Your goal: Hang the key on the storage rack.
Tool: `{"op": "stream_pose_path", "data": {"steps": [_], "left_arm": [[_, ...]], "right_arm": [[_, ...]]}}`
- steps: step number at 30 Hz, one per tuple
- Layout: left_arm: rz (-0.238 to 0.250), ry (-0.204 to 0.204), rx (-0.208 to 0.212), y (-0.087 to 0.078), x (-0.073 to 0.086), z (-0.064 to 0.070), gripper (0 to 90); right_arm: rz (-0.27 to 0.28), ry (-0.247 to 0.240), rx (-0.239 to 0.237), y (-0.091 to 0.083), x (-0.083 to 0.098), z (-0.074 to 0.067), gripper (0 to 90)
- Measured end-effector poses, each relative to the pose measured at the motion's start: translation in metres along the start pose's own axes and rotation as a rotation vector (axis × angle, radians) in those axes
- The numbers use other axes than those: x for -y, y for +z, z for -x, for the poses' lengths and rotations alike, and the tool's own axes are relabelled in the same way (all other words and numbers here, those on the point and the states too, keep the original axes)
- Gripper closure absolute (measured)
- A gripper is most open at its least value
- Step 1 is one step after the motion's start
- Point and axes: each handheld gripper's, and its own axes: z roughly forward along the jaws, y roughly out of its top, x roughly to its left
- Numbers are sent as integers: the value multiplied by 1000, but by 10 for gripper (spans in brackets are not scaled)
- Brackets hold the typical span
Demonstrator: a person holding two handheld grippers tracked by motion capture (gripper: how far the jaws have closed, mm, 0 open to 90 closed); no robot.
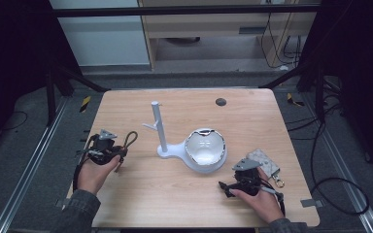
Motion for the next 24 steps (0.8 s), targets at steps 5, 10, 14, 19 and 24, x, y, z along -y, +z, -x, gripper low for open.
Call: {"op": "stream_pose_path", "data": {"steps": [5,10,14,19,24], "left_arm": [[44,24,9,-17,-5,7,661],[78,43,18,-25,-7,14,662],[102,51,25,-30,-6,18,662],[130,49,38,-38,-2,21,662],[156,60,51,-46,3,28,662]], "right_arm": [[-1,1,1,0,0,0,25],[-5,8,8,0,0,0,17],[-6,11,7,0,0,0,15],[-7,9,8,0,0,0,15],[-7,8,9,0,0,0,15]]}}
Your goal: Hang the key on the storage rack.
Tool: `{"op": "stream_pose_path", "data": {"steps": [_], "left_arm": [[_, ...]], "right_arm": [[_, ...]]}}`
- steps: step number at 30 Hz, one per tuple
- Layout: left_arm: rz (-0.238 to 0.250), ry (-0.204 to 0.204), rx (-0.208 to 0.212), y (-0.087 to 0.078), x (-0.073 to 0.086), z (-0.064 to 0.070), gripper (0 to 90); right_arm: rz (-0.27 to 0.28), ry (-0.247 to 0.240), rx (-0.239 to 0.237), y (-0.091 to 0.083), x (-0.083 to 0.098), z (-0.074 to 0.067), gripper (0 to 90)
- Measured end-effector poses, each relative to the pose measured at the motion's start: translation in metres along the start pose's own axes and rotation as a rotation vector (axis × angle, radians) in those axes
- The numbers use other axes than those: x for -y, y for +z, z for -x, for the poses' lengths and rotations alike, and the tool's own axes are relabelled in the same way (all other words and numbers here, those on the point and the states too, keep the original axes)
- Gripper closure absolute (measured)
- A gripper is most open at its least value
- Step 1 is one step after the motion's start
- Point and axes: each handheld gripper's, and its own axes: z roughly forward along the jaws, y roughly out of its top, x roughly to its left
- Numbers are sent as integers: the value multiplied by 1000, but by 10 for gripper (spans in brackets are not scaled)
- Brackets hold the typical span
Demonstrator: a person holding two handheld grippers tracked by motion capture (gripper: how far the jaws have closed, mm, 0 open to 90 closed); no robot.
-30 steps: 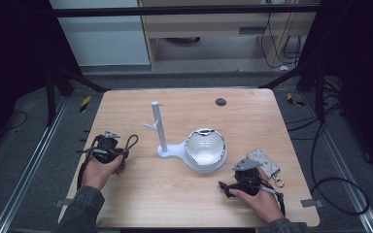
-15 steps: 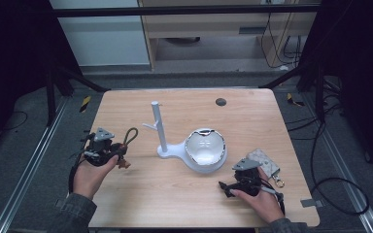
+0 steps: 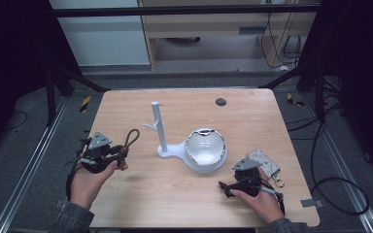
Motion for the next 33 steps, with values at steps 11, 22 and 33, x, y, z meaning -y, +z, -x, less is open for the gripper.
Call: {"op": "stream_pose_path", "data": {"steps": [11,22,33], "left_arm": [[57,14,39,-16,0,14,662],[103,30,66,-25,-4,27,662],[153,69,98,-29,-25,46,662]], "right_arm": [[2,1,-1,0,0,0,14],[1,4,2,0,0,0,14],[1,0,5,0,0,0,14]]}}
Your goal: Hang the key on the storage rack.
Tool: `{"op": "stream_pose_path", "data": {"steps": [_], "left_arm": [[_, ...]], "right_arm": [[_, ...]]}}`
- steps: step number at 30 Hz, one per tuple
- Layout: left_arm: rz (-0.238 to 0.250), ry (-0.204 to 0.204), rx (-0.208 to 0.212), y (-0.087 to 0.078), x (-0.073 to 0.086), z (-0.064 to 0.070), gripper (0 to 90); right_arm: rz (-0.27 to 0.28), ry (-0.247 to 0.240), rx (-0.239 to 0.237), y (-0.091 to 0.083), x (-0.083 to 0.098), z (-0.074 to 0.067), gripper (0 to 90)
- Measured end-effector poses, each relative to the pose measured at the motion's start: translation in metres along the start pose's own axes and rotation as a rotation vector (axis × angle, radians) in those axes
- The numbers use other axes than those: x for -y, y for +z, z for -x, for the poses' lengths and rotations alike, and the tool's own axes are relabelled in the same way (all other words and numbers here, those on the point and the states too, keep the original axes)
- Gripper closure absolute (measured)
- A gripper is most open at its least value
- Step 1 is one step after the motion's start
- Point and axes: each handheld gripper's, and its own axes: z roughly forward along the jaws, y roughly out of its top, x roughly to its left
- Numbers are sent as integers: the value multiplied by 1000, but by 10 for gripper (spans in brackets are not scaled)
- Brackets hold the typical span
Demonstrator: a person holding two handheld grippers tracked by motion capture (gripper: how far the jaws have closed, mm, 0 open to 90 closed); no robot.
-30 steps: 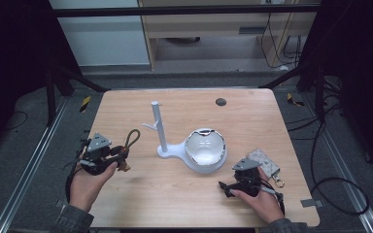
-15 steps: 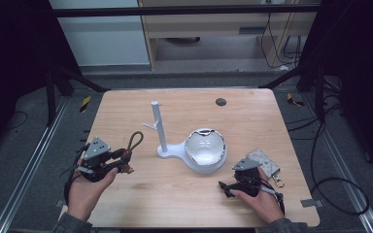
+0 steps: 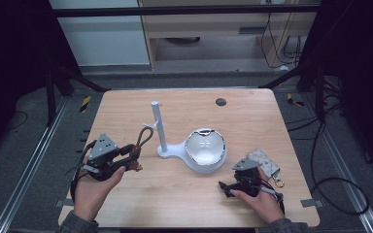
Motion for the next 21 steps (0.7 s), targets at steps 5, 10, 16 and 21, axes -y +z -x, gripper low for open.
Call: {"op": "stream_pose_path", "data": {"steps": [5,10,16,21], "left_arm": [[1,4,1,4,-6,1,662],[-6,-5,2,16,-11,-1,661],[-23,-11,-14,30,-11,-5,661],[-38,-27,-16,43,-7,-8,661]], "right_arm": [[-1,1,1,0,0,0,14],[0,0,1,0,0,0,14],[1,0,1,0,0,0,14],[0,1,2,0,0,0,14]]}}
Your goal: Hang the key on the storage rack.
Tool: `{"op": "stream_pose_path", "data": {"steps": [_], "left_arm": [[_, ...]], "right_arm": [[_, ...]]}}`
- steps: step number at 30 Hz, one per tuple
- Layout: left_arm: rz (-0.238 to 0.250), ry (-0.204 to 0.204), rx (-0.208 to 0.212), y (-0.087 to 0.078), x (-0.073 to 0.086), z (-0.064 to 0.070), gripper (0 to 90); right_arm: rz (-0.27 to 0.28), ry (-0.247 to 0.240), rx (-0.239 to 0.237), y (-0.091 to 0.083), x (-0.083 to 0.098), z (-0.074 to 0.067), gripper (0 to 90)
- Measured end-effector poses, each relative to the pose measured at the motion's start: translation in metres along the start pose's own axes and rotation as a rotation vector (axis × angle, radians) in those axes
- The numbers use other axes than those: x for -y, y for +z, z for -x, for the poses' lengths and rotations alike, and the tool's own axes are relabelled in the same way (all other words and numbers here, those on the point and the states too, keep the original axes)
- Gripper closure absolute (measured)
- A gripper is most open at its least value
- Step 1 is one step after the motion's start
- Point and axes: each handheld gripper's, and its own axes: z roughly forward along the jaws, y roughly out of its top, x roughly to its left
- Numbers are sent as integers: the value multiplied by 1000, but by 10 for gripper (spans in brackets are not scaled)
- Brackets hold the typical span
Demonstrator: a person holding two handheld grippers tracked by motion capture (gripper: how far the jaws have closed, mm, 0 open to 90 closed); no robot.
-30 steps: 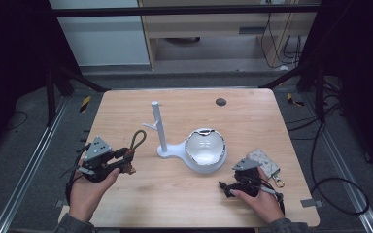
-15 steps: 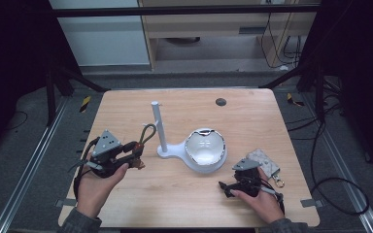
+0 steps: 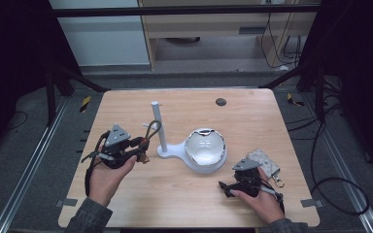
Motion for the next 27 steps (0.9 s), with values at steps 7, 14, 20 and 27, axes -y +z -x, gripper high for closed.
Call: {"op": "stream_pose_path", "data": {"steps": [7,14,20,27], "left_arm": [[-14,-30,-9,22,4,-3,661],[-10,-45,-34,40,5,-3,662],[-12,-65,-36,49,7,-5,662],[-13,-69,-40,52,7,-6,662]], "right_arm": [[0,1,0,0,0,0,14],[0,1,-1,0,0,0,14],[1,3,0,0,0,0,14],[0,7,-2,0,0,0,12]]}}
